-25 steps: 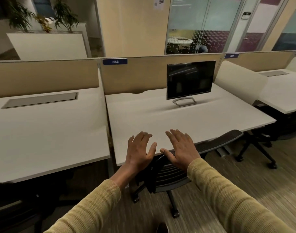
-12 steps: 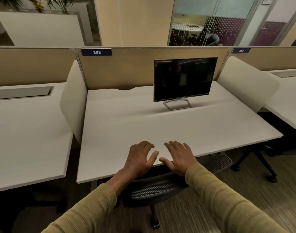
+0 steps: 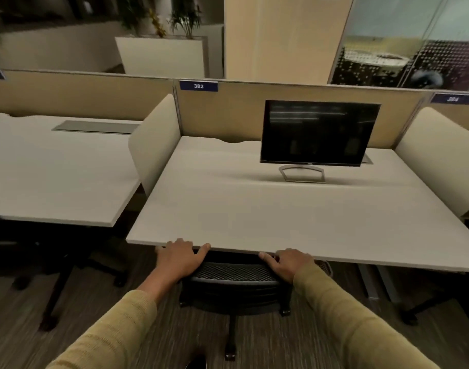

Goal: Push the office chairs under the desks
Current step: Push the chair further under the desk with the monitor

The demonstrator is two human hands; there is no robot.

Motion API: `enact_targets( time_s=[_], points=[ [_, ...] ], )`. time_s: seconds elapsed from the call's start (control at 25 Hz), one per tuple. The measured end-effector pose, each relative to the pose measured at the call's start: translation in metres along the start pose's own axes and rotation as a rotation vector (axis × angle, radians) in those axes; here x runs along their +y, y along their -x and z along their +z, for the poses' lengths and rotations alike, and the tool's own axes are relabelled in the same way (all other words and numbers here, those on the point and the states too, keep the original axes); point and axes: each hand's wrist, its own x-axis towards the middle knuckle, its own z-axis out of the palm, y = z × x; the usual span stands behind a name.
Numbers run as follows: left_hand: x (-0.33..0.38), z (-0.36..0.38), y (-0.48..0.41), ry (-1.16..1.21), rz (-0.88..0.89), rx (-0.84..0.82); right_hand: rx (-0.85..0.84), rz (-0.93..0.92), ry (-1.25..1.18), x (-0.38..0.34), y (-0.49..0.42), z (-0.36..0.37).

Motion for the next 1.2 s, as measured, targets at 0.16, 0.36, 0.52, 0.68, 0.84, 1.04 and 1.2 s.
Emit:
enact_targets(
  time_s=[0.16, 0.36, 0.52, 0.68, 0.84, 1.04, 1.2],
  points=[
    [0.013, 0.006, 0.047, 0.017, -0.091, 0.013, 0.099, -0.078, 0.037, 0.009, 0.034, 0.011],
    [0.035, 0.018, 0.113, 0.024, -0.047, 0.095, 0.267, -0.115, 0.105, 0.038, 0.084, 0.033],
    [0.045, 0.034, 0.174, 0.072, -0.004, 0.183, 0.336, -0.112, 0.093, 0.048, 0.139, 0.057],
    [0.044, 0.051, 0.236, 0.079, 0.029, 0.323, 0.430, -0.082, 0.033, 0.049, 0.210, 0.089],
    [0.043, 0.061, 0.282, 0.033, 0.134, 0.443, 0.445, -0.068, -0.015, 0.053, 0.270, 0.110],
    [0.051, 0.067, 0.315, 0.031, 0.191, 0.496, 0.491, -0.053, -0.048, 0.068, 0.316, 0.128],
    [0.072, 0.072, 0.328, 0.043, 0.213, 0.490, 0.545, -0.045, -0.060, 0.089, 0.335, 0.138]
  ],
)
